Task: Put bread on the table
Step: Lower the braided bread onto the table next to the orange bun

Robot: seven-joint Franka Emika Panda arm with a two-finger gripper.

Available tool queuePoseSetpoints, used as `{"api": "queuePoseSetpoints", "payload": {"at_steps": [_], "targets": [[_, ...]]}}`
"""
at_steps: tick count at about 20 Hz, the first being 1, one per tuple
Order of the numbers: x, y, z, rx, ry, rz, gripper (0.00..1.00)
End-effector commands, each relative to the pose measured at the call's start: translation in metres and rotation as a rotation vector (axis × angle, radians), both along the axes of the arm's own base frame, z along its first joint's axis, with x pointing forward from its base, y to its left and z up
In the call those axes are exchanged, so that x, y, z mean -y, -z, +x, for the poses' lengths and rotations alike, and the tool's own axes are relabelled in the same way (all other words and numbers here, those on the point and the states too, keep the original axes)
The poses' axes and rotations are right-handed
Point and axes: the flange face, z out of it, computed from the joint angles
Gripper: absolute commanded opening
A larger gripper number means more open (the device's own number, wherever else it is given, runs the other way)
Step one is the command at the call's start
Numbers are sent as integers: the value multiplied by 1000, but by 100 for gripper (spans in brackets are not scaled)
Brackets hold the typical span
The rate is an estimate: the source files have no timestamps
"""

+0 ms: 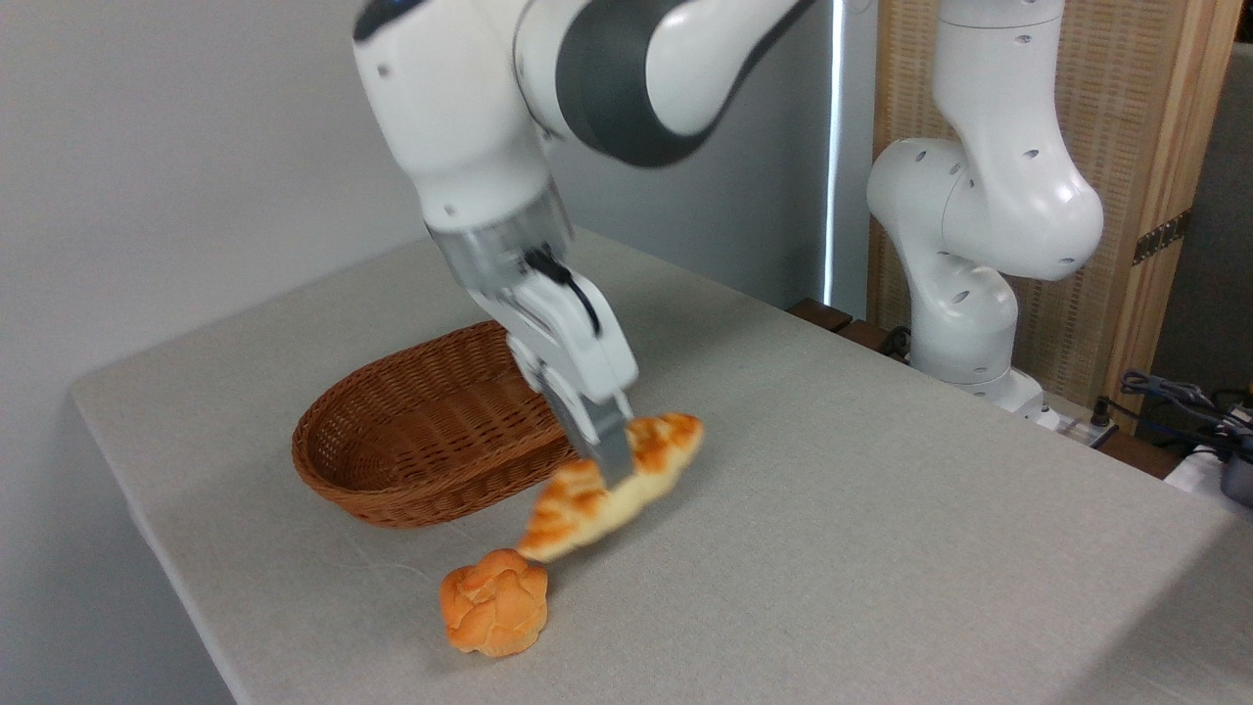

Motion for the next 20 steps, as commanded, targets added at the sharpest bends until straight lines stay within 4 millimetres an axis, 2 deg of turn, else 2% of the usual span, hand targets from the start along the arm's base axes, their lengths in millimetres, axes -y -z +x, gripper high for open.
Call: {"api": "queuePoseSetpoints", "payload": {"at_steps": [1, 2, 5, 8, 9, 12, 13, 15, 18, 20], "targets": [[-32, 11, -10, -9, -18, 30, 34], [-39, 14, -11, -8, -19, 27, 40], [-44, 20, -12, -19, -13, 26, 42], [-55, 27, -13, -20, -22, 43, 51], [-57, 28, -13, -23, -18, 57, 58], [-57, 28, -14, -25, -20, 61, 65], [-57, 28, -14, -23, -19, 61, 74], [-57, 29, -14, -26, -24, 61, 83], [-57, 30, -14, -27, -27, 62, 86], [-57, 30, -14, -27, -27, 62, 92]]}}
